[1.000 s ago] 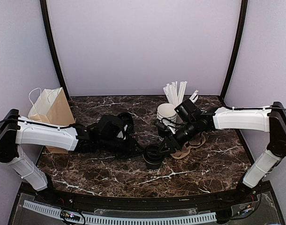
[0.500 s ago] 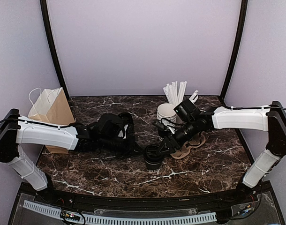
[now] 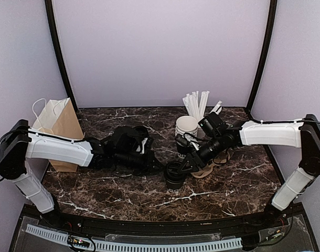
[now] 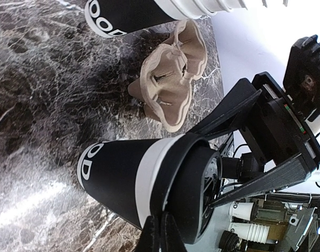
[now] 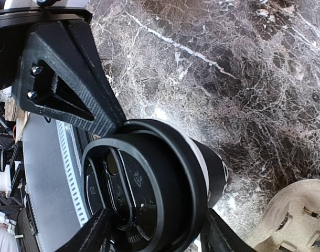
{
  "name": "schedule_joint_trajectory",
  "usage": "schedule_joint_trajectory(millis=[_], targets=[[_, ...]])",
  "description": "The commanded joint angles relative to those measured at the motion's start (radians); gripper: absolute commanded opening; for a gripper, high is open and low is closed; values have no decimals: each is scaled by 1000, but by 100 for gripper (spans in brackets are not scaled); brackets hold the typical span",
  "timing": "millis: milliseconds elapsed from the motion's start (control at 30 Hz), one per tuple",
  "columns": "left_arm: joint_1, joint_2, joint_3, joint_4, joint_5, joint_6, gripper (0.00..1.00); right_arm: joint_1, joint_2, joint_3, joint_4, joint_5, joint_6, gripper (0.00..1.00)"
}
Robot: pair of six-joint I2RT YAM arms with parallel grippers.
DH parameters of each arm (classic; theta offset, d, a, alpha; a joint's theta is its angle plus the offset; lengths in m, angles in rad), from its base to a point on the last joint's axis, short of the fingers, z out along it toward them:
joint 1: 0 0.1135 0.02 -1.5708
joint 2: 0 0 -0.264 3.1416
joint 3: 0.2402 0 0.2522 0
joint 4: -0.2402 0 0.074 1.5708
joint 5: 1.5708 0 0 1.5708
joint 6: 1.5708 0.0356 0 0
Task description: Pack the takeout coffee
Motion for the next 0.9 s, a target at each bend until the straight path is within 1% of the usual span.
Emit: schedule_joint_trajectory(millis=[0, 67, 167, 233, 367, 567, 733, 867], targets=[[-27, 209, -61, -259, -39, 70, 0, 9, 60, -100, 39, 34, -50, 60], [-27, 200, -57, -280, -54, 77, 1, -4, 38, -101, 38, 8, -50, 61], [-29, 163, -49, -283, -81, 84, 8, -34, 8, -82, 41, -17, -51, 61], [-28, 137, -24, -303, -102, 99, 9, -53, 8, -67, 31, -54, -51, 61], [-28, 123, 49, -348, -123, 137, 9, -71, 7, -53, 15, -92, -50, 59], [-29, 63, 111, -332, -145, 166, 12, -81, -23, -32, -18, -113, -79, 64], [-29, 31, 134, -350, -165, 179, 13, -110, -43, -28, -28, -141, -71, 65], [-27, 35, 136, -361, -174, 189, 13, -142, -59, -29, -34, -182, -64, 68]])
